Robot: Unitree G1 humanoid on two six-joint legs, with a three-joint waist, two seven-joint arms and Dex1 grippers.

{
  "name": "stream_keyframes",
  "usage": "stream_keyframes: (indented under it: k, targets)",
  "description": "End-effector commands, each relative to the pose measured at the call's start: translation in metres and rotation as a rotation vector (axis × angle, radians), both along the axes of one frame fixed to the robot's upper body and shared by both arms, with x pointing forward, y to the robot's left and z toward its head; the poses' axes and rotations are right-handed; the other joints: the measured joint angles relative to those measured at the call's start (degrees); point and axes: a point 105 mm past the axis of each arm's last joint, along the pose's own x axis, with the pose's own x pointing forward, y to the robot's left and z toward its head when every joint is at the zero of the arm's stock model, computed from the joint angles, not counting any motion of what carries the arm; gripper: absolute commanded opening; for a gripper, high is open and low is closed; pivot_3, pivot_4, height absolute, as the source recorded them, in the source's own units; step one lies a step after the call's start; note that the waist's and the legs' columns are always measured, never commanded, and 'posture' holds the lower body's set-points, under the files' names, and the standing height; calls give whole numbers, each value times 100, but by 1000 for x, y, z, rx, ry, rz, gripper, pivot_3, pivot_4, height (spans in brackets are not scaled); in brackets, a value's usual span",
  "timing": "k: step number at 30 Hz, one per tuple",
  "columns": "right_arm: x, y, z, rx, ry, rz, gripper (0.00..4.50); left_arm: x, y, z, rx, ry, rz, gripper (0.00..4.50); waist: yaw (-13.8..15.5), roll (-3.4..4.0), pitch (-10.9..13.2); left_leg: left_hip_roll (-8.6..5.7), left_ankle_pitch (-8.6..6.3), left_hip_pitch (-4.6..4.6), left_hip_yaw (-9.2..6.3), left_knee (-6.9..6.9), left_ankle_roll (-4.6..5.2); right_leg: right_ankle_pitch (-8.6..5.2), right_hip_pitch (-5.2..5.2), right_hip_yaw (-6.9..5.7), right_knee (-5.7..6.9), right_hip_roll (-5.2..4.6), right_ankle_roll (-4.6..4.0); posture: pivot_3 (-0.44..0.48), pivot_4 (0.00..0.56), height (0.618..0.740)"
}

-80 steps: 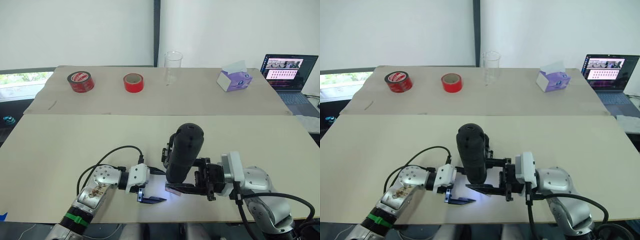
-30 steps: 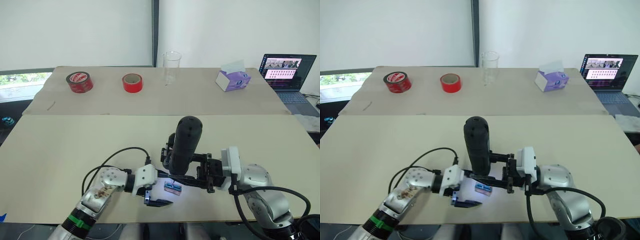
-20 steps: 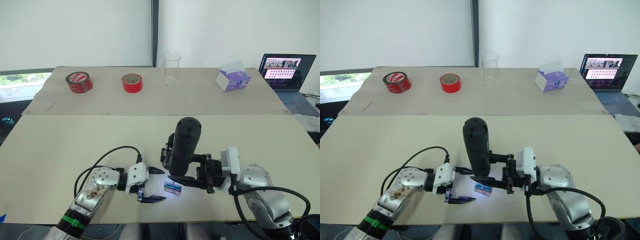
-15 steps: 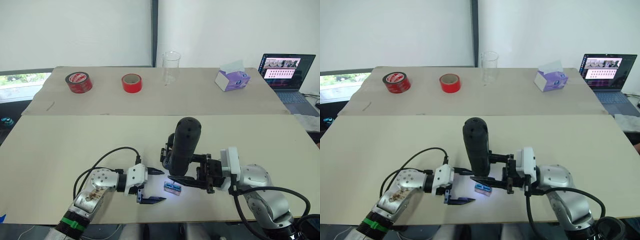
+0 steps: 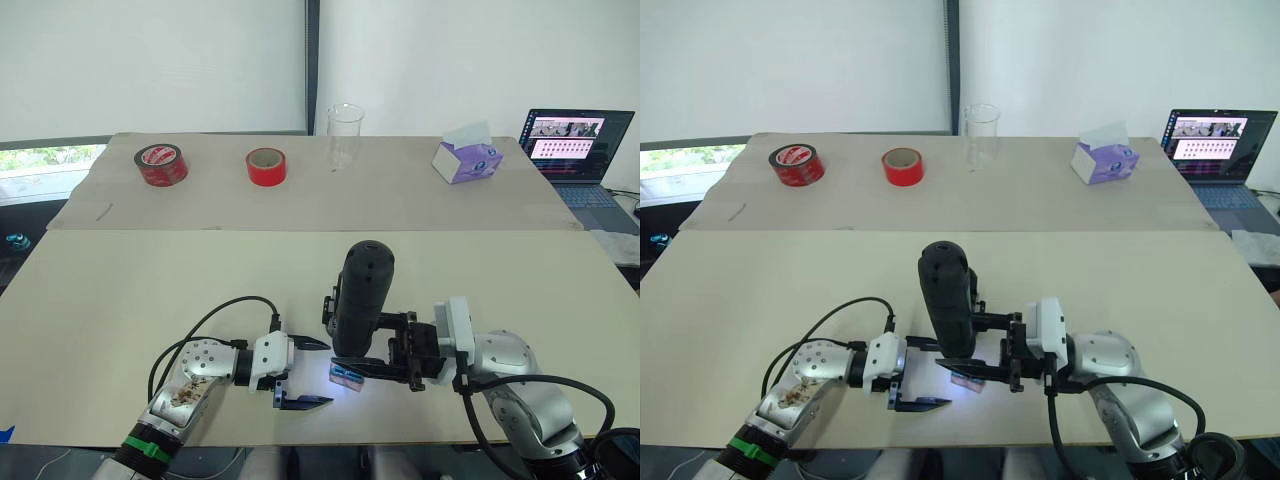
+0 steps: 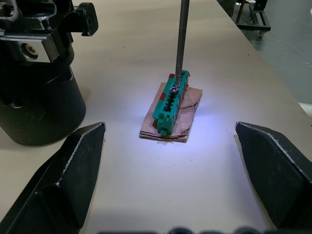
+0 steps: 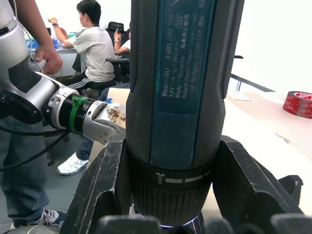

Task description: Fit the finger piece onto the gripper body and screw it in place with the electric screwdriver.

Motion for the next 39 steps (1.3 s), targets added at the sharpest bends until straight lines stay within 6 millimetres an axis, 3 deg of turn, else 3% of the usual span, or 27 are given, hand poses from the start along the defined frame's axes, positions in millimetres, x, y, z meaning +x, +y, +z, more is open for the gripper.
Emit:
stream_keyframes:
  k: [1, 18, 39]
  targets:
    - [-3, -1, 11, 25, -57, 8, 1916, -6, -3, -14, 35, 52, -6, 4481, 2, 1, 0, 0, 0, 0, 0, 0, 0, 0, 0, 0, 0, 0, 0, 0, 150, 740]
    - [-3, -5, 9, 18, -54, 3, 1916, -7, -19, -2, 37, 51, -13, 4481, 27, 1, -1, -4, 0, -1, 0, 1, 1, 1, 2, 2, -1, 0, 3, 0, 150, 740]
    - [1, -6, 13, 39, -52, -11, 1916, -5, -15, -5, 44, 55, 1, 4481, 23, 1, -1, -4, 0, -1, 0, 1, 1, 1, 2, 2, -1, 0, 2, 0, 150, 740]
